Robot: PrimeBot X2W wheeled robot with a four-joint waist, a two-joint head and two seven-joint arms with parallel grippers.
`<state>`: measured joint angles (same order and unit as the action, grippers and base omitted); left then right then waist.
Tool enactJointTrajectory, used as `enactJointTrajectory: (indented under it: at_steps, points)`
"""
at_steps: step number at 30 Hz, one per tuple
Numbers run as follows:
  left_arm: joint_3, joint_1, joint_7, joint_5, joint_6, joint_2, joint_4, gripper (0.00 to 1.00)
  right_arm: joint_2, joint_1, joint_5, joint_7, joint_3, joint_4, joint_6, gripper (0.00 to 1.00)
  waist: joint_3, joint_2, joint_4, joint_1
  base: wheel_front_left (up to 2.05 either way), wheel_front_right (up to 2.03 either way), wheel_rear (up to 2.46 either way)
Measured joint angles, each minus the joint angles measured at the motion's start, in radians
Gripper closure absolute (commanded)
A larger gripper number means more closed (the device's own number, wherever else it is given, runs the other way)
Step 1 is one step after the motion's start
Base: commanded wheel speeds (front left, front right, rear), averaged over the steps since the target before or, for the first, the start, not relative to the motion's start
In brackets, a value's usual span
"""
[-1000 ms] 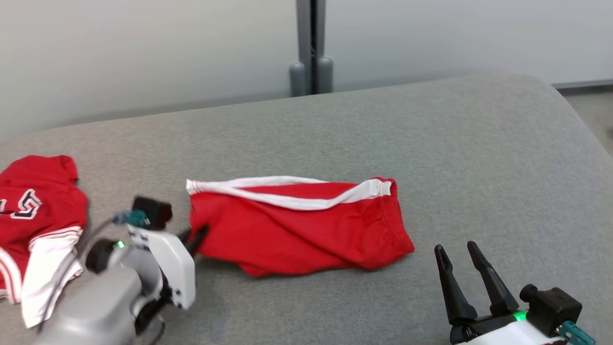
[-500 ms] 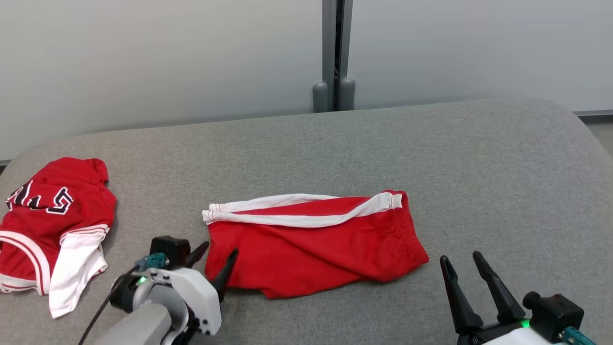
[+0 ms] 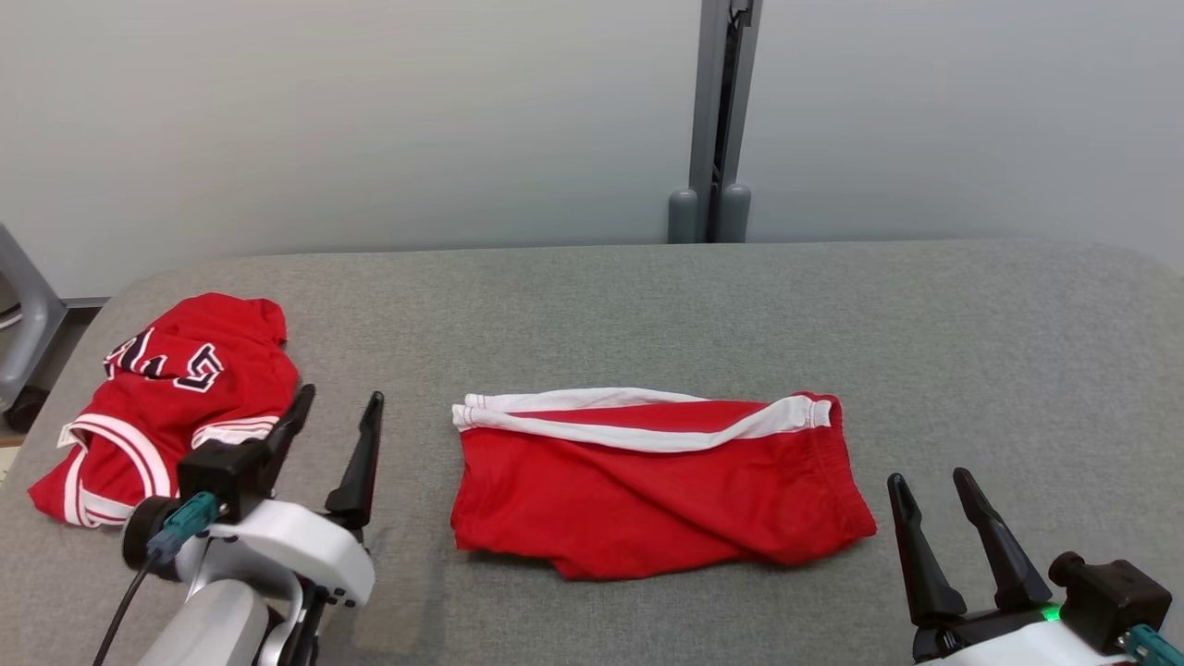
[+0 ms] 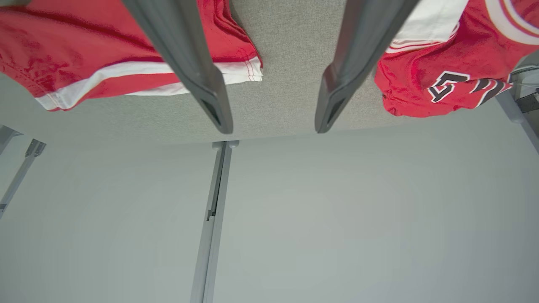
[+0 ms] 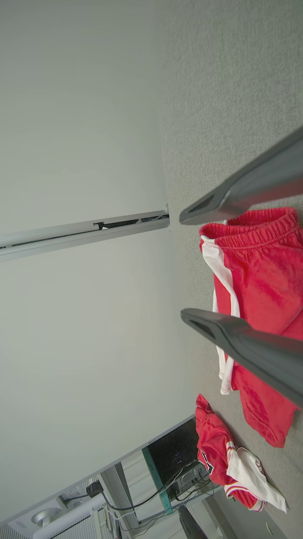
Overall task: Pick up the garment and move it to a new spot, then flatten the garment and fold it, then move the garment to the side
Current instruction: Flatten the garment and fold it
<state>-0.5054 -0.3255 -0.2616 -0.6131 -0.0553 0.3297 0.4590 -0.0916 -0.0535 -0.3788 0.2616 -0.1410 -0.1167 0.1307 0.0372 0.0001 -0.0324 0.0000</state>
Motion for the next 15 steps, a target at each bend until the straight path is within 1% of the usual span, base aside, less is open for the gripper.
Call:
enactJointTrajectory:
  at_steps: [3, 7, 13, 15]
  points:
    - [0.095, 0.062, 0.000, 0.096, -0.003, -0.010, -0.062, 0.00, 0.001, 0.002, 0.001, 0.000, 0.011, 0.003, 0.000, 0.00, 0.006, 0.0000, -0.013, 0.0000, 0.00, 0.00, 0.00]
    - [0.197, 0.141, -0.002, 0.184, 0.002, -0.034, -0.113, 0.00, 0.003, 0.001, 0.002, 0.000, 0.025, 0.003, 0.000, 0.00, 0.013, 0.0000, -0.022, 0.0000, 0.00, 0.00, 0.00]
    - [0.339, 0.255, -0.003, 0.249, 0.028, -0.076, -0.190, 0.00, 0.012, -0.019, 0.005, 0.000, 0.035, 0.004, 0.000, 0.00, 0.020, 0.0000, -0.028, 0.0000, 0.00, 0.00, 0.00]
    - [0.370, 0.292, -0.003, 0.280, 0.039, -0.084, -0.212, 0.00, 0.015, -0.026, 0.006, 0.000, 0.036, 0.003, 0.000, 0.00, 0.022, 0.0000, -0.028, 0.0000, 0.00, 0.00, 0.00]
